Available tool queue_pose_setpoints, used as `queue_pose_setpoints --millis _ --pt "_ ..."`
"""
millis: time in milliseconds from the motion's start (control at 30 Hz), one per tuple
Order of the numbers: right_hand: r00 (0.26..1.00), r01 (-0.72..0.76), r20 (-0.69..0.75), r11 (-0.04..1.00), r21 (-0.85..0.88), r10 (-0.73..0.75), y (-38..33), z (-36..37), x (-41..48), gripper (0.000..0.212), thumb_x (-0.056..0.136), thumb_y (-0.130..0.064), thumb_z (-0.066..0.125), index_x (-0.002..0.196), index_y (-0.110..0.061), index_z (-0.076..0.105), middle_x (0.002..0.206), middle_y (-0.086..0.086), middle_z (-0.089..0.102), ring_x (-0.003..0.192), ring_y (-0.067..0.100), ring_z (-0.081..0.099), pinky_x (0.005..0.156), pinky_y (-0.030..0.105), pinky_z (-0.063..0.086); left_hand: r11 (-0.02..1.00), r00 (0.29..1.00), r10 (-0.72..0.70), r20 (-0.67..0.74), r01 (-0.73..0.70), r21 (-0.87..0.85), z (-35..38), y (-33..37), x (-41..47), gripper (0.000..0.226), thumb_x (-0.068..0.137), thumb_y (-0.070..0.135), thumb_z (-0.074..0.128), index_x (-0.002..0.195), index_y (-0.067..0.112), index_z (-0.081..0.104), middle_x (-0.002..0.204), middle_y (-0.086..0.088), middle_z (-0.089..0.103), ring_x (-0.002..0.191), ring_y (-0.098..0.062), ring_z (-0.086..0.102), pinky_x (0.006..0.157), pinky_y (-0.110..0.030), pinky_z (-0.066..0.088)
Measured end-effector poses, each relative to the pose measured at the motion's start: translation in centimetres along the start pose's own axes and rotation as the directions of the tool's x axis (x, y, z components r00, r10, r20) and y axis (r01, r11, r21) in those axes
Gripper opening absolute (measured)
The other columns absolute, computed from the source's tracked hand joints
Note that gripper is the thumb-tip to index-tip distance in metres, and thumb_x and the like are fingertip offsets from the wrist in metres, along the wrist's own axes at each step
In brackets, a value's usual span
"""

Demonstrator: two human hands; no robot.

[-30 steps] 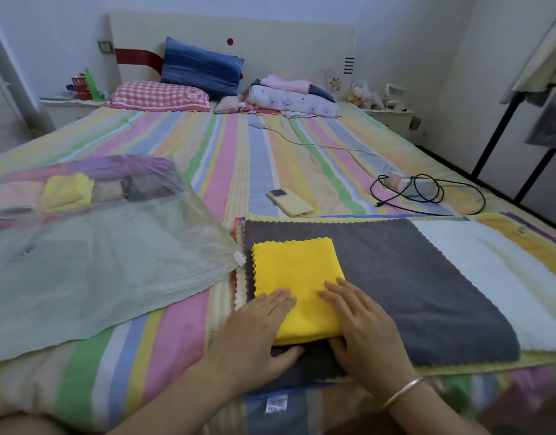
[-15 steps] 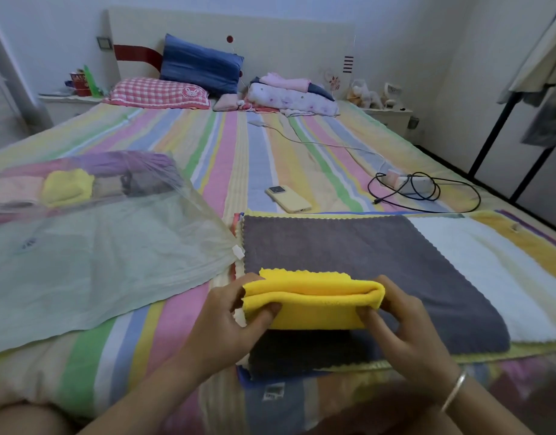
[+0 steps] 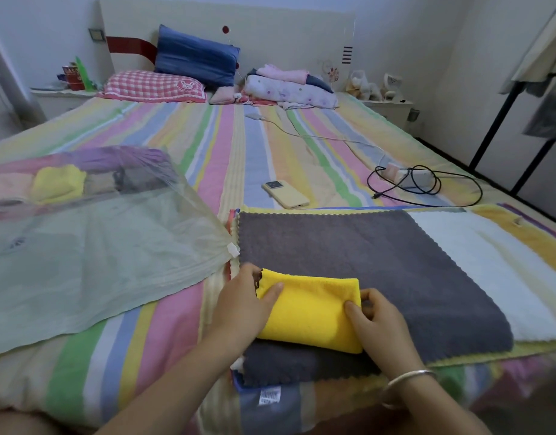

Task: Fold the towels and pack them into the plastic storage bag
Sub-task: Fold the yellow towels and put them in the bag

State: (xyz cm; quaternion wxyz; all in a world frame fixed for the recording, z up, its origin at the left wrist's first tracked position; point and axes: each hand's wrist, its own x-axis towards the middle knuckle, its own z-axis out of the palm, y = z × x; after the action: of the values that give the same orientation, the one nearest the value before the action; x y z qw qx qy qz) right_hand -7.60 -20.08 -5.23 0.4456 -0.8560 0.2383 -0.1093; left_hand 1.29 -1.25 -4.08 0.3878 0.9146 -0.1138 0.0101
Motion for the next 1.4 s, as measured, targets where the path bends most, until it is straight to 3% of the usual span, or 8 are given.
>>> queue_pose_setpoints --millis 200,333,467,633,733,1000,1167,1400 --pt "0.999 -0.051 -0.011 0.999 0.008 0.051 -1.1 -0.5 -0.2 0.04 0.089 -0.021 0.058 0.125 -0.027 0.042 0.082 0.001 0.065 0.072 0.014 0.06 0.057 0.03 0.044 0.597 0.694 0.718 0.055 -0.654 0.465 0.5 0.9 -0.3 0.05 0.095 0.028 0.043 0.142 0.013 0.047 0.152 -0.004 0.041 0.143 -0.021 0.033 0.116 -0.045 0.024" --pt "0.955 0.249 -0.072 0.908 -0.338 -0.288 -1.9 -0.8 -0.5 0.064 0.078 -0.009 0.061 0.135 -0.027 0.036 0.115 0.002 0.055 0.095 0.022 0.059 0.066 0.036 0.051 0.583 0.771 0.513 0.378 -0.636 0.505 1.9 -0.1 0.0 0.073 0.096 0.051 -0.002 0.153 0.013 0.023 0.16 -0.002 0.022 0.149 -0.013 0.011 0.12 -0.042 0.003" --pt "0.694 0.618 0.244 0.386 -0.684 -0.678 -4.5 -0.4 0.8 0.039 0.072 -0.028 0.033 0.092 -0.017 0.064 0.119 0.011 0.06 0.119 0.035 0.054 0.099 0.045 0.044 0.692 0.778 0.442 0.446 -0.612 0.381 1.9 -0.1 0.5 0.073 0.091 0.051 -0.007 0.155 0.019 0.007 0.162 0.008 0.003 0.149 -0.004 -0.004 0.121 -0.034 -0.007" --pt "0.75 0.609 0.654 0.491 -0.623 -0.099 -7.8 -0.7 2.0 0.05 0.077 -0.063 0.056 0.103 -0.021 0.047 0.121 0.0 0.05 0.111 0.018 0.048 0.092 0.031 0.038 0.931 0.879 0.364 0.306 -0.349 -0.106 0.7 -1.1 1.9 0.045 0.102 0.018 0.04 0.147 0.019 0.037 0.15 0.005 0.042 0.14 -0.01 0.036 0.117 -0.026 0.023" --pt "0.743 0.61 0.669 0.421 -0.671 -0.009 -8.8 -0.5 2.5 0.07 0.066 -0.069 0.069 0.111 -0.021 0.044 0.119 -0.001 0.049 0.102 0.019 0.047 0.084 0.033 0.042 0.898 0.84 0.345 0.418 -0.425 0.113 -1.0 -0.7 3.5 0.047 0.095 0.028 0.056 0.141 0.024 0.046 0.143 0.007 0.05 0.133 -0.012 0.044 0.109 -0.029 0.035" --pt "0.738 0.675 0.634 0.248 -0.695 -0.234 -8.2 -0.4 0.9 0.077 0.063 -0.071 0.067 0.116 -0.019 0.045 0.117 0.002 0.043 0.101 0.02 0.042 0.086 0.033 0.039 0.886 0.717 0.148 0.681 -0.403 0.231 -3.3 3.3 6.0 0.018 0.082 0.038 0.071 0.087 0.025 0.059 0.083 0.005 0.054 0.077 -0.015 0.052 0.066 -0.03 0.043" --pt "0.604 0.782 0.629 0.211 -0.586 -0.489 -8.2 -0.3 0.4 0.08 0.058 -0.077 0.065 0.11 -0.018 0.05 0.125 0.002 0.044 0.113 0.021 0.043 0.108 0.034 0.03 0.995 0.742 0.1 0.662 -0.09 -0.05 -5.0 2.2 4.9 0.022 0.082 0.03 0.073 0.099 0.024 0.059 0.101 -0.001 0.059 0.091 -0.019 0.06 0.065 -0.029 0.05" --pt "0.617 0.778 0.521 0.355 -0.519 -0.59 -8.9 2.5 -1.4 0.061 0.057 -0.058 0.071 0.097 -0.022 0.043 0.1 -0.001 0.041 0.075 0.016 0.038 0.055 0.024 0.028 0.839 0.918 -0.004 0.398 0.219 -0.498 -9.6 -2.8 1.9 0.033 0.085 0.033 0.071 0.106 0.009 0.064 0.093 -0.01 0.068 0.081 -0.022 0.064 0.067 -0.031 0.056"
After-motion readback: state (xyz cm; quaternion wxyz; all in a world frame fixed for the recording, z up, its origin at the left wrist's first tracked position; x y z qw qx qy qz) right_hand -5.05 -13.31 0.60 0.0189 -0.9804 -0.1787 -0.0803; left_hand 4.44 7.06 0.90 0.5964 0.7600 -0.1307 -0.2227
